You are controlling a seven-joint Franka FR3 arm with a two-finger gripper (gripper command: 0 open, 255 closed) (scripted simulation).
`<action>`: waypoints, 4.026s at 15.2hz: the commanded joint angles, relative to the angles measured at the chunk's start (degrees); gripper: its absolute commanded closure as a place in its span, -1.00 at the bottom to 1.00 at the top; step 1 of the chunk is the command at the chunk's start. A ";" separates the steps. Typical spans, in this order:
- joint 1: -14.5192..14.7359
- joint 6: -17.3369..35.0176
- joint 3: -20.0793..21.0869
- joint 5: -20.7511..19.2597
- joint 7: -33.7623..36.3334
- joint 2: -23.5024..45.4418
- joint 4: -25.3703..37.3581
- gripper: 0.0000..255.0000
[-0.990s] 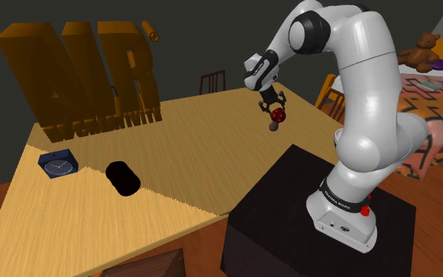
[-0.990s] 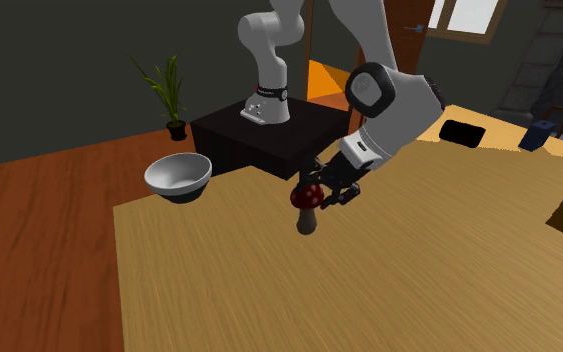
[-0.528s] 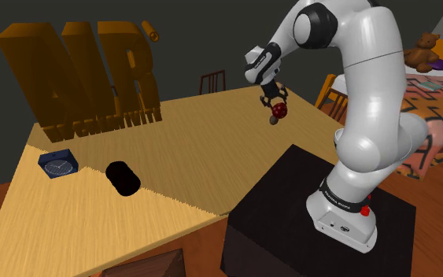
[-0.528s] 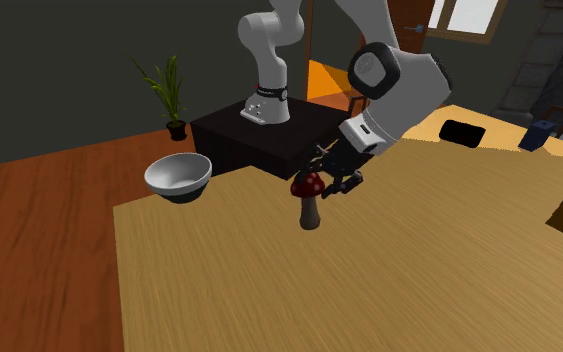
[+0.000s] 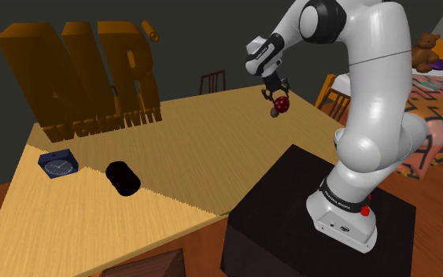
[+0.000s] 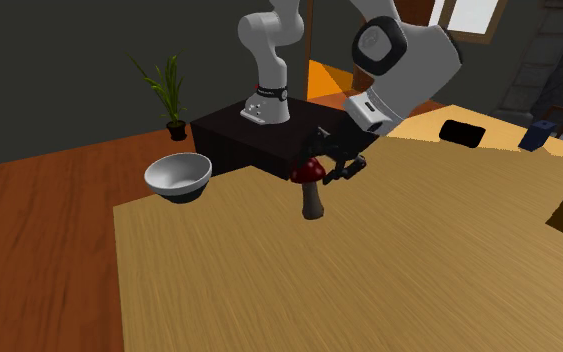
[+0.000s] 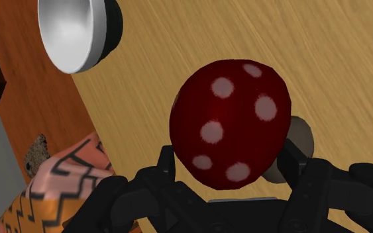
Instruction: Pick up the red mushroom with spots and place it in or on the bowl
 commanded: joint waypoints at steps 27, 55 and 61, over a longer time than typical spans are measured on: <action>-4.77 2.43 -6.49 -8.67 -7.67 -23.18 -20.38 1.00; -18.79 21.91 -21.14 -25.47 -17.33 -32.24 -37.09 1.00; -19.29 26.46 -21.44 -26.11 -14.76 -27.78 -37.70 1.00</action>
